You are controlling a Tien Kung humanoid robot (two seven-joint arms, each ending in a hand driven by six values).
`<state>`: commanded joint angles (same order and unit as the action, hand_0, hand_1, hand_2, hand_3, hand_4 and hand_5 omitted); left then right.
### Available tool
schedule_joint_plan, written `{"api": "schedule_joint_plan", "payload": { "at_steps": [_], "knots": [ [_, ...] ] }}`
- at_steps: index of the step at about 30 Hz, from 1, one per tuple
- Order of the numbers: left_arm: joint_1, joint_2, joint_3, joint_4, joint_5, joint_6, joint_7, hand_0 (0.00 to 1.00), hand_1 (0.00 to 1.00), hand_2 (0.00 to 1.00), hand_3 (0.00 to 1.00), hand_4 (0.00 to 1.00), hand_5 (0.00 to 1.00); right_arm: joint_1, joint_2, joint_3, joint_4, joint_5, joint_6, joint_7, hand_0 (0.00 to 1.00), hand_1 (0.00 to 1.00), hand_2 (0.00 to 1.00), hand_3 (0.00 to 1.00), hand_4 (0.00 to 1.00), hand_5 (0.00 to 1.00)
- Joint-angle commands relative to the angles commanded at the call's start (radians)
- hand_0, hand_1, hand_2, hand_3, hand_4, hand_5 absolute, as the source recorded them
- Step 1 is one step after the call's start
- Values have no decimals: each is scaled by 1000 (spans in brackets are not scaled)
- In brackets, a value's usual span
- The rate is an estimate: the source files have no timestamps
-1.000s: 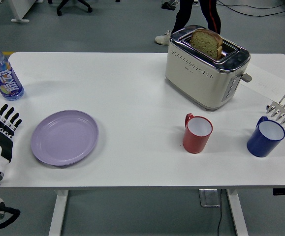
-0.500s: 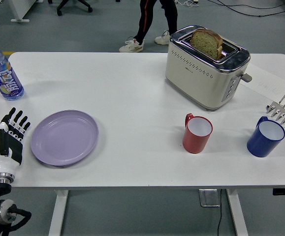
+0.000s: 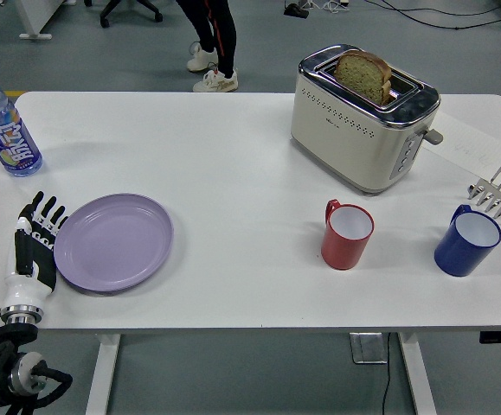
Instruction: Push plate across desktop
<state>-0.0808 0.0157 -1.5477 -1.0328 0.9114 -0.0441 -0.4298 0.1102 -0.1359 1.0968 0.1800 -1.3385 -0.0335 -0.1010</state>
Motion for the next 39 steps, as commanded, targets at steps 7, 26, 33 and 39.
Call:
{"api": "schedule_joint_plan", "payload": {
  "at_steps": [7, 26, 33, 39],
  "knots": [
    [-1, 0, 23, -5, -8, 3, -8, 900, 929, 963, 980, 515, 998, -1, 0, -2, 0, 2, 0, 0, 627, 571, 662, 611, 171, 311],
    [0, 0, 122, -29, -52, 19, -43, 900, 930, 963, 977, 510, 998, -1, -1, 1, 0, -2, 1, 0, 627, 571, 662, 611, 171, 311],
    [-8, -4, 149, -28, -61, 22, -48, 899, 930, 963, 978, 508, 998, 2, -2, -1, 0, -2, 1, 1, 627, 571, 662, 611, 171, 311],
    [-13, -3, 172, -33, -71, 25, -52, 898, 930, 962, 977, 505, 998, 3, -2, -1, 0, -4, 2, 0, 627, 571, 662, 611, 171, 311]
  ]
}}
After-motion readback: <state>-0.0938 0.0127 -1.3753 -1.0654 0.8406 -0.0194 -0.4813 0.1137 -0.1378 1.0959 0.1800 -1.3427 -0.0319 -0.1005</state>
